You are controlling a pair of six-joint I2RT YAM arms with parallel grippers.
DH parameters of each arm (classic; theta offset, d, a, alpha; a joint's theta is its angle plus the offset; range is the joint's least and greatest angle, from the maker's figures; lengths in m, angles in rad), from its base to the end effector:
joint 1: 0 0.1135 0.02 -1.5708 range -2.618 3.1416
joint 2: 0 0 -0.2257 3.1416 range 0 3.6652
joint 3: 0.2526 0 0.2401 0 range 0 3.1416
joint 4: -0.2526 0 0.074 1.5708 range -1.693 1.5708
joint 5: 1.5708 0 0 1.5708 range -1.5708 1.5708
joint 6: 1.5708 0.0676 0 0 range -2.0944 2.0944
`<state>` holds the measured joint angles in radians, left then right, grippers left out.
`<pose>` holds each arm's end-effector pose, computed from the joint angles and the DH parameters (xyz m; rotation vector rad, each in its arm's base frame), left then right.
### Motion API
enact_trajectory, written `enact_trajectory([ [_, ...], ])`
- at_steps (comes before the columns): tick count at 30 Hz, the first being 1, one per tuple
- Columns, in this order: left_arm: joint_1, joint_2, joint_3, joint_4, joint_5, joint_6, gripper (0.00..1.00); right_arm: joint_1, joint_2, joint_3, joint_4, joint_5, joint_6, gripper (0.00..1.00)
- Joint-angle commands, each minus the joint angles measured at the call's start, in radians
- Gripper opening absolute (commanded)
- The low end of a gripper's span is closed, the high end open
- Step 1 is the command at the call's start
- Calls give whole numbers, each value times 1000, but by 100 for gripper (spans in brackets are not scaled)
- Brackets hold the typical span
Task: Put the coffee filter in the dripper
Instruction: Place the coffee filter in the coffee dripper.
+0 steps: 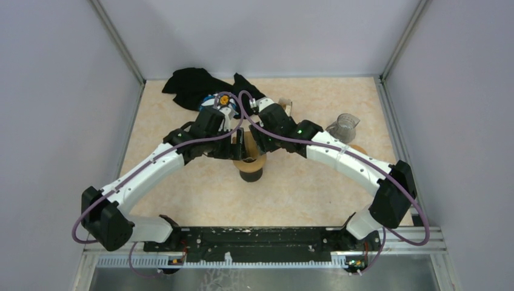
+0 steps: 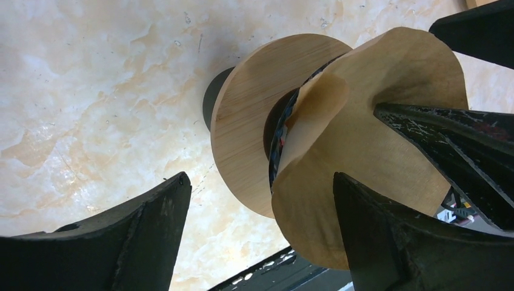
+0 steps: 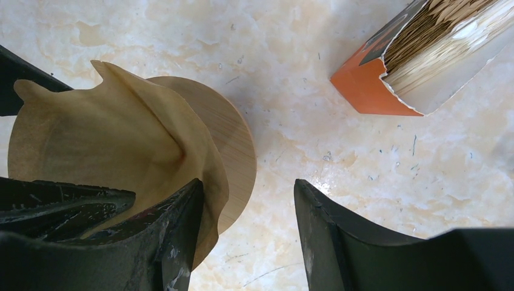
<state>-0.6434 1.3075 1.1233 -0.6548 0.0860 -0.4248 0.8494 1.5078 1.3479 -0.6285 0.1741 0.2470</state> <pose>0.2327 -0.1818 0.2427 0.3127 2.4730 -0.5784 0.2360 0.2505 0.2613 -0.6209 2.2860 0.3325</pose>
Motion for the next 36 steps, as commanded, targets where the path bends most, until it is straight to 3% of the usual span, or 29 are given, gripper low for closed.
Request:
enact_trajectory([
  [1,7,22,38,-62,-29,30,91,10,-12,22,3,28,-4,56],
  [22,7,65,58,54,52,-46,96,9,-4,33,3,16,-8,56],
  [36,7,89,82,-70,26,8,93,10,-3,33,3,22,-12,56],
])
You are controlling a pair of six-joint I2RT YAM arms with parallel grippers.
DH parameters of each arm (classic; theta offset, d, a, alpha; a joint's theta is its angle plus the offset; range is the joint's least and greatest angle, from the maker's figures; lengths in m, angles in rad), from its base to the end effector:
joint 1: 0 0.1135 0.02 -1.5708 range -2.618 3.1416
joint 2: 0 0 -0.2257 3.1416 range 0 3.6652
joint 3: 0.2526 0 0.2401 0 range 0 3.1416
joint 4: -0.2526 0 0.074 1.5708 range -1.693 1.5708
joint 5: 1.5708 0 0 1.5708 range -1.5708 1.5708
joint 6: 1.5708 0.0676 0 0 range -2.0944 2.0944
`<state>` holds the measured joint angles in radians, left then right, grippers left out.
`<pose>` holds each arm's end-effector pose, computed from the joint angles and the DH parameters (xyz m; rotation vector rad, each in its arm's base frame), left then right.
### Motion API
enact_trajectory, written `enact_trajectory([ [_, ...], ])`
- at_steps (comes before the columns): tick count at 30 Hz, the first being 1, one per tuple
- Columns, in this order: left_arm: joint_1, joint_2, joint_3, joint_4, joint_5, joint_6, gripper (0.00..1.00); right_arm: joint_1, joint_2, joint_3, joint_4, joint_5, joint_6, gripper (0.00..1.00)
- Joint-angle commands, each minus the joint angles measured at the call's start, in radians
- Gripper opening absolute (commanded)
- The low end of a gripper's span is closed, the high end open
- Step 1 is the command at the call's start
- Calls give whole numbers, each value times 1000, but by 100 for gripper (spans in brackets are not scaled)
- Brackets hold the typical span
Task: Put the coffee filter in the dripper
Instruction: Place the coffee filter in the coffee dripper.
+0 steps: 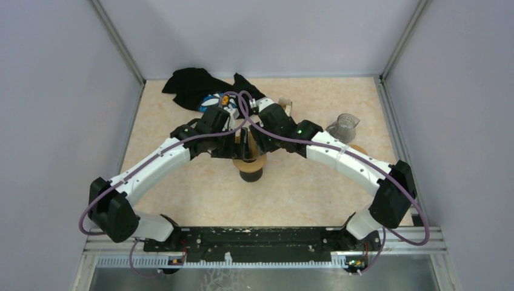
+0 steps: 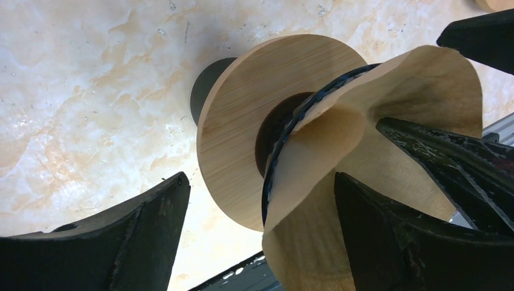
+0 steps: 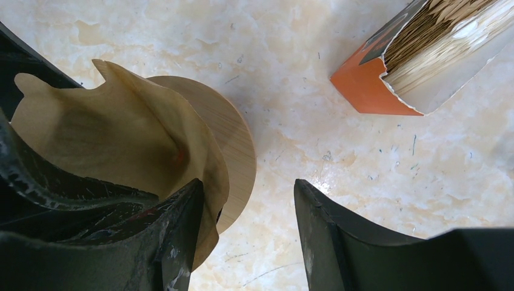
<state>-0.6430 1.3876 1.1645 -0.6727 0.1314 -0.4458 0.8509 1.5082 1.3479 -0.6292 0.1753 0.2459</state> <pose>0.2404 -0.1912 0.2324 0.3112 2.5445 -0.6100 0.2356 0.2508 0.2611 -0.6236 2.2859 0.3308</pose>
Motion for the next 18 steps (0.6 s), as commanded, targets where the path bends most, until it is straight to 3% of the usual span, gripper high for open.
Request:
enact_trajectory([
  [1,6,10,45,-61,-25,32,93,7,-3,33,4,21,-11,56],
  [18,6,10,52,-39,-19,34,94,7,-2,51,0,21,-14,57],
])
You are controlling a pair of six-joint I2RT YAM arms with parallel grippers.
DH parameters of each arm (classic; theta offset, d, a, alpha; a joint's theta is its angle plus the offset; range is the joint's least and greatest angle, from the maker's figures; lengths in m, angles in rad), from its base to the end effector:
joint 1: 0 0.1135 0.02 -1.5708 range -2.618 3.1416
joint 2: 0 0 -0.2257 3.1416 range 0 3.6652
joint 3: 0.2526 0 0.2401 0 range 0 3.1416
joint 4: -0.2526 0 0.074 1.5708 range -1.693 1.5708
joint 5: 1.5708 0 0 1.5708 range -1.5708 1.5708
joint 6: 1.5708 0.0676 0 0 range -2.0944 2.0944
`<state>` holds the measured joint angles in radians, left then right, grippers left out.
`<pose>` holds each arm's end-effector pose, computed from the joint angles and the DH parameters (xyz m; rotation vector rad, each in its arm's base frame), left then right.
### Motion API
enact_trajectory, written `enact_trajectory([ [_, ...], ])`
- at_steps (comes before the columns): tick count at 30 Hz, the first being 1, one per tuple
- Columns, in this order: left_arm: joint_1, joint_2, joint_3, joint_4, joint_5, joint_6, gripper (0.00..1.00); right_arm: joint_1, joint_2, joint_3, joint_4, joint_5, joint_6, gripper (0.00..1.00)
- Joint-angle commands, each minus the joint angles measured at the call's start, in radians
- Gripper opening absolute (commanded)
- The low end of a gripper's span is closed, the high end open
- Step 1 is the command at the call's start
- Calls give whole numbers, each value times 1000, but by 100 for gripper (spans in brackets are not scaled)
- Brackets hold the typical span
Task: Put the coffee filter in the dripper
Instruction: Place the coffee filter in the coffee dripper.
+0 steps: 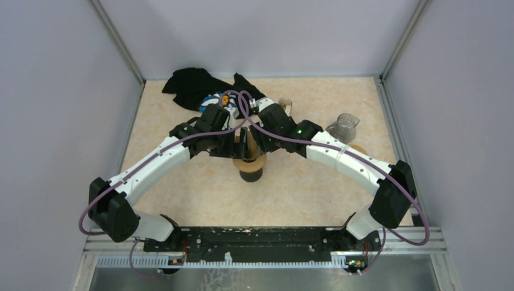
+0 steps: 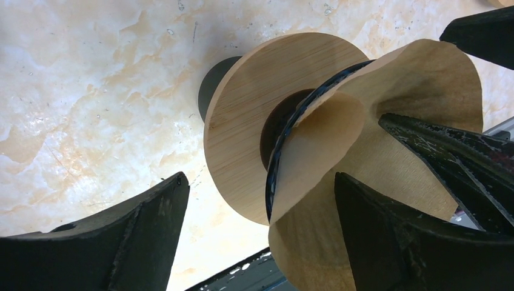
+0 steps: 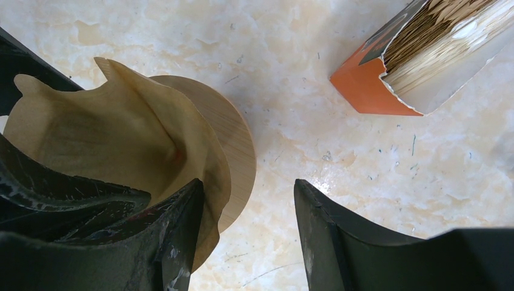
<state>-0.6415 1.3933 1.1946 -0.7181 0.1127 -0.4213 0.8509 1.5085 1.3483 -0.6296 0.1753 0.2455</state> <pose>0.2404 -0.1891 0.2365 0.3319 2.5541 -0.5678 0.2357 0.2509 0.2611 -0.6241 2.2860 0.3304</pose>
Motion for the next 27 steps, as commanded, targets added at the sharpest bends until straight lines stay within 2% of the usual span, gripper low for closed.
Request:
enact_trajectory([
  [1,5,0,22,7,-7,4,95,7,-2,51,1,19,-13,57],
  [15,27,-154,-42,72,-132,-63,97,8,-10,67,5,-2,-11,57],
  [27,29,-125,-51,34,-172,-50,91,8,0,69,1,1,-9,57],
])
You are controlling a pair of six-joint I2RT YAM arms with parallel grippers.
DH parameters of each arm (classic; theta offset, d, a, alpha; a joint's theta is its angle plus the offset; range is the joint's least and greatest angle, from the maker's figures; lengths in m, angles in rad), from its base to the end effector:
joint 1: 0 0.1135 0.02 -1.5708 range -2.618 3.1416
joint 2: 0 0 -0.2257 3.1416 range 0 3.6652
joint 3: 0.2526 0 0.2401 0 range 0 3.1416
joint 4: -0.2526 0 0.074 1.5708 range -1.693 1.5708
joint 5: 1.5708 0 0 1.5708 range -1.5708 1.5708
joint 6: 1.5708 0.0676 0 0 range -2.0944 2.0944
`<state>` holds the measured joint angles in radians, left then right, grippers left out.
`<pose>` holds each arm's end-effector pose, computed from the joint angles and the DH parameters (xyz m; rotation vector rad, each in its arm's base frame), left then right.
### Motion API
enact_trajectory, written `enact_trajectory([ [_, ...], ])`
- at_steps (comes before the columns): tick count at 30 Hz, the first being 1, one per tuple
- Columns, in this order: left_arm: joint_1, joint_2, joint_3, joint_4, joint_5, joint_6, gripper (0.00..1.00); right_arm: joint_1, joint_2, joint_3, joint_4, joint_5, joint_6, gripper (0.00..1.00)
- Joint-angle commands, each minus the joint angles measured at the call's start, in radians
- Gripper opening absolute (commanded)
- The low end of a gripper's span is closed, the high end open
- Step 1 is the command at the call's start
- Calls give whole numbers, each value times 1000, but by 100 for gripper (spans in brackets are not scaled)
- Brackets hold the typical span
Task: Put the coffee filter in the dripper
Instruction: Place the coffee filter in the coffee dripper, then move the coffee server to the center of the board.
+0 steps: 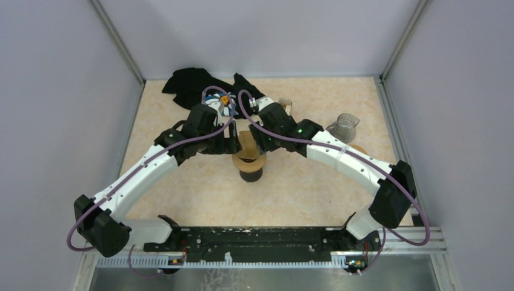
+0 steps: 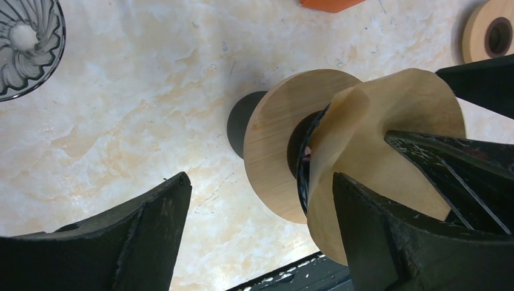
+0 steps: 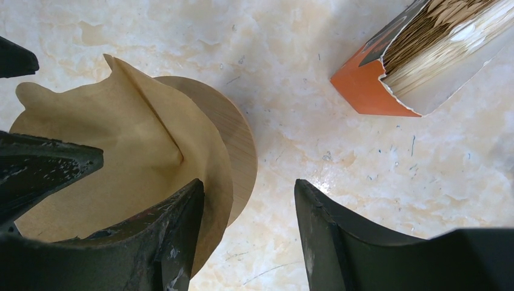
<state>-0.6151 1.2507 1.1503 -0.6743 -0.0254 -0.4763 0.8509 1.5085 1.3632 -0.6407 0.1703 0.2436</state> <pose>0.2358 -0.1645 0.2651 0.1538 2.3973 -0.4982 0.2354 0.2511 0.2650 -0.6277 2.2830 0.3371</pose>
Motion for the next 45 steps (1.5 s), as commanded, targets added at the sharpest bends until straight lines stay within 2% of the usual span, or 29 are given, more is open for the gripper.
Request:
enact_trajectory([
  [1,3,23,-6,-17,-37,5,91,8,3,53,12,6,-7,57],
  [14,3,58,7,-49,-43,13,89,8,3,50,10,12,-7,57],
  [25,3,58,14,-48,-25,16,89,7,-75,27,74,-14,11,61],
  [45,6,-3,27,-14,-39,-3,94,6,-162,-51,166,-58,23,64],
])
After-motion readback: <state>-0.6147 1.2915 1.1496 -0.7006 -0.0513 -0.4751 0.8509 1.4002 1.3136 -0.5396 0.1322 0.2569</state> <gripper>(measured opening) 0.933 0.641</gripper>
